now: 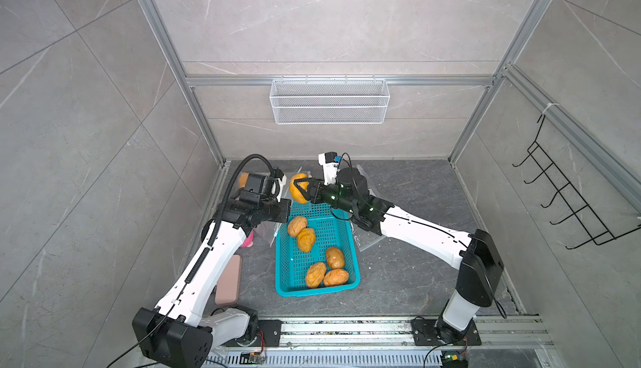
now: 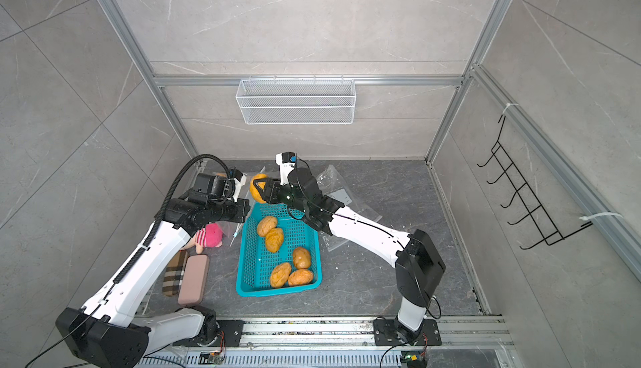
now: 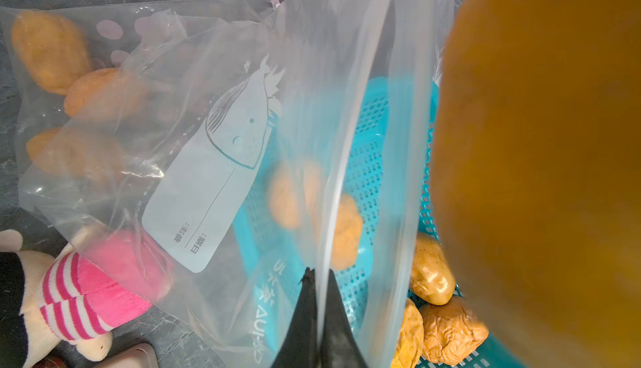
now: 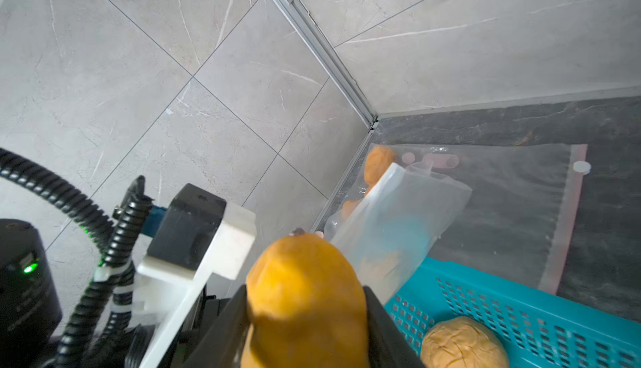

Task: Put the potatoes into a zipper bag and zip it
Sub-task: Place the potato into the zipper food storage bag.

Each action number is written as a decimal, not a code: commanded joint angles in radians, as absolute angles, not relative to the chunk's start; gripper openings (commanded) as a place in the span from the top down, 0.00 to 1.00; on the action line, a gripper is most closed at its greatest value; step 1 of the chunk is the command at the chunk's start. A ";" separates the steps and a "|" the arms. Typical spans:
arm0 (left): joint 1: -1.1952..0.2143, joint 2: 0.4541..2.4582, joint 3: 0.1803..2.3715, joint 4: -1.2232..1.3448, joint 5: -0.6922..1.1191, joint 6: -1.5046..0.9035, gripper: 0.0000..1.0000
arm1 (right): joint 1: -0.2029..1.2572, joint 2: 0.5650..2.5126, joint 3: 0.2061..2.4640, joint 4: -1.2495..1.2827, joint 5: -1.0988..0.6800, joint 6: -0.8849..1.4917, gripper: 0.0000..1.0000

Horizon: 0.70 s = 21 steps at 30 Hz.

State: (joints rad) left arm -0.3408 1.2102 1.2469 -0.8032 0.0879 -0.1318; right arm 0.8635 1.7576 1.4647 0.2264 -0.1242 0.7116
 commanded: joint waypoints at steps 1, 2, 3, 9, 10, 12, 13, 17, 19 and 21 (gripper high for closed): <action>-0.344 1.197 1.256 -0.789 0.123 -0.128 1.00 | 0.867 1.773 1.494 0.307 -0.156 0.774 0.60; -0.344 1.197 1.256 -0.788 0.124 -0.127 1.00 | 0.866 1.773 1.492 0.316 -0.166 0.788 0.60; -0.344 1.197 1.256 -0.788 0.124 -0.128 1.00 | 0.866 1.772 1.491 0.323 -0.173 0.798 0.60; -0.344 1.201 1.255 -0.785 0.127 -0.133 1.00 | 0.866 1.768 1.478 0.339 -0.183 0.892 0.61; -0.344 1.199 1.255 -0.785 0.128 -0.136 1.00 | 0.865 1.772 1.472 0.352 -0.192 0.909 0.61; -0.344 1.197 1.255 -0.782 0.127 -0.137 1.00 | 0.866 1.785 1.469 0.359 -0.196 0.930 0.61; -0.345 1.197 1.255 -0.782 0.127 -0.138 1.00 | 0.867 1.795 1.469 0.356 -0.195 0.935 0.61; -0.344 1.194 1.252 -0.778 0.126 -0.138 1.00 | 0.866 1.816 1.473 0.316 -0.196 0.928 0.62; -0.344 1.191 1.252 -0.776 0.121 -0.140 1.00 | 0.867 1.822 1.479 0.271 -0.183 0.910 0.62; -0.344 1.187 1.250 -0.773 0.118 -0.140 1.00 | 0.868 1.829 1.492 0.213 -0.181 0.887 0.63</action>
State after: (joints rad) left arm -0.3408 1.2098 1.2469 -0.7956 0.1078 -0.1387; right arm 0.8635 1.8126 1.4647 0.2775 -0.1768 0.9051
